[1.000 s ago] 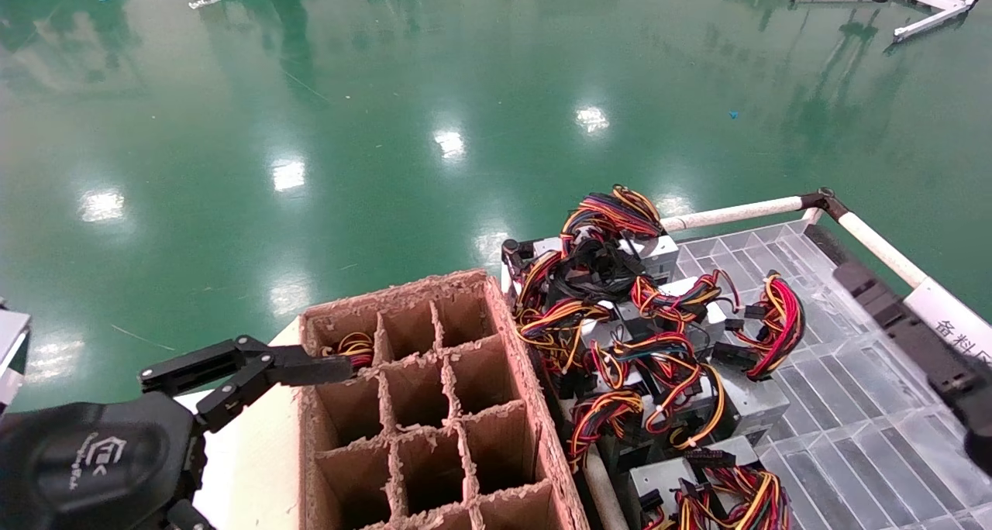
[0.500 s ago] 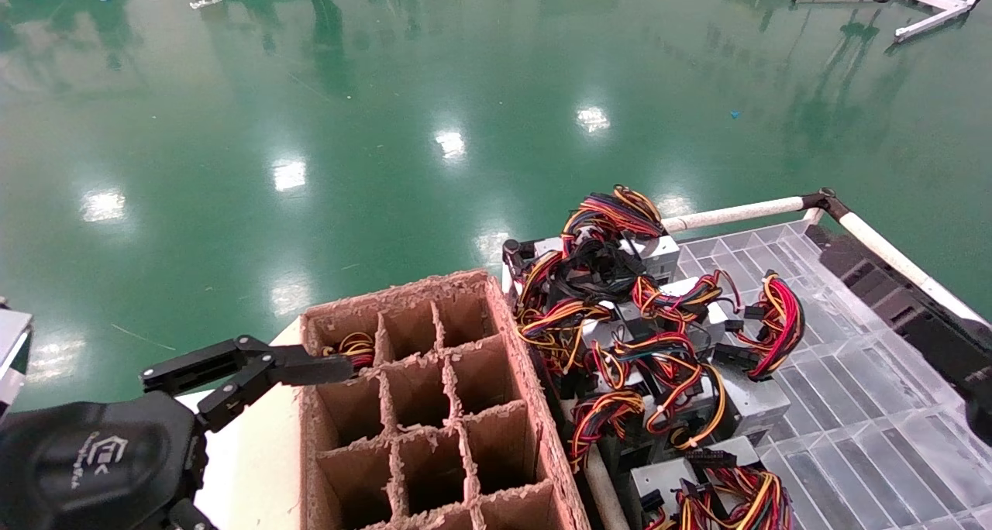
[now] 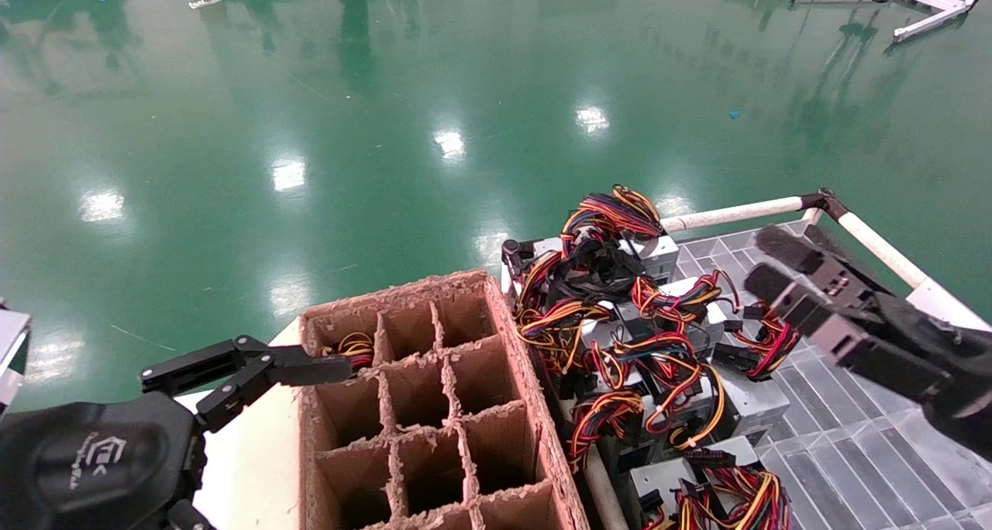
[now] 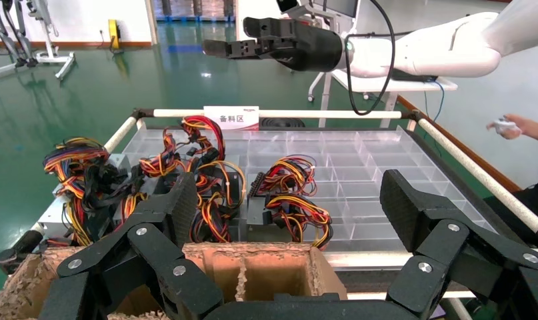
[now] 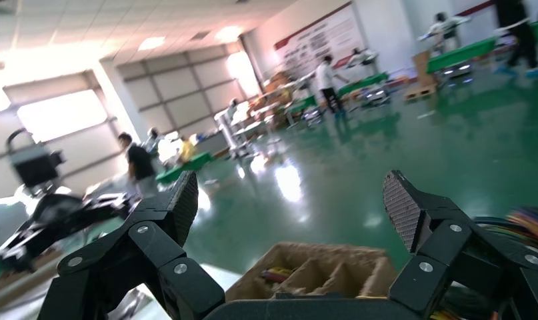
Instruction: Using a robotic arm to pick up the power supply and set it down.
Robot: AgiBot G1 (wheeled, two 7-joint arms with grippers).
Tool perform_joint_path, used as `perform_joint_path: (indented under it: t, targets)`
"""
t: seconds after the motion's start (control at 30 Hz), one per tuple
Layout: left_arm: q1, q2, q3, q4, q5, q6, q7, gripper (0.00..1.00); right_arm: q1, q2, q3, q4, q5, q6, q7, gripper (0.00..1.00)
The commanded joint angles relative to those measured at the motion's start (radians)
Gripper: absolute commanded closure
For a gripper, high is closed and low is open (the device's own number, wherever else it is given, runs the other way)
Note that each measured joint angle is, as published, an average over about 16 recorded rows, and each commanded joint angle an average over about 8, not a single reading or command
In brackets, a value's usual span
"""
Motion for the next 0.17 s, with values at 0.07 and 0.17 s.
perform_joint_path:
  t: [0.07, 0.17]
  targets:
    - [0.0, 0.0, 0.0, 0.0, 0.0, 0.0, 0.0, 0.0, 0.007, 0.011, -0.003, 0.07, -0.032, 0.005, 0.014, 0.0]
    - [0.0, 0.0, 0.0, 0.0, 0.0, 0.0, 0.0, 0.0, 0.009, 0.015, -0.004, 0.096, -0.044, 0.007, 0.019, 0.0]
